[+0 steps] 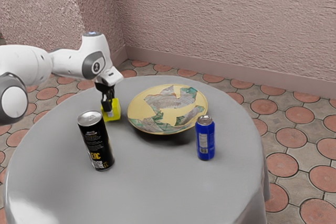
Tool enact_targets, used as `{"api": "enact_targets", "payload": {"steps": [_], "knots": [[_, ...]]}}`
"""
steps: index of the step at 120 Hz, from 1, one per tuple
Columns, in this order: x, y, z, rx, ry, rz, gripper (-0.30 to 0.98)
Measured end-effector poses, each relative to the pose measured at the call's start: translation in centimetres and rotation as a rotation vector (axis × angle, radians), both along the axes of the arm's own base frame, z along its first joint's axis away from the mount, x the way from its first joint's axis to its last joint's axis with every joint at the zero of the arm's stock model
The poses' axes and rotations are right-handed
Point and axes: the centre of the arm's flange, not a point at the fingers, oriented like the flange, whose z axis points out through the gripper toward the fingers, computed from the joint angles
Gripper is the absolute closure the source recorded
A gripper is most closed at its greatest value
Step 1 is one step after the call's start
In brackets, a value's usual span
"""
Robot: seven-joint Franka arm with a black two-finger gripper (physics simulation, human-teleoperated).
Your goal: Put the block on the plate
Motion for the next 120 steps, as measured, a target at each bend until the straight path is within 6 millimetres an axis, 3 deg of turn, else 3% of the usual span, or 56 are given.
{"api": "enact_targets", "payload": {"steps": [46, 67, 83, 120], "knots": [[-1.3, -2.1, 6.4, 0.032, -0.043, -0.017, 0.3], [-1.0, -4.9, 7.9, 0.044, -0.056, -0.048, 0.3], [-0.4, -8.6, 8.3, 0.044, -0.062, -0.089, 0.3], [1.4, -14.6, 8.4, 0.042, -0.072, -0.152, 0.3]]}}
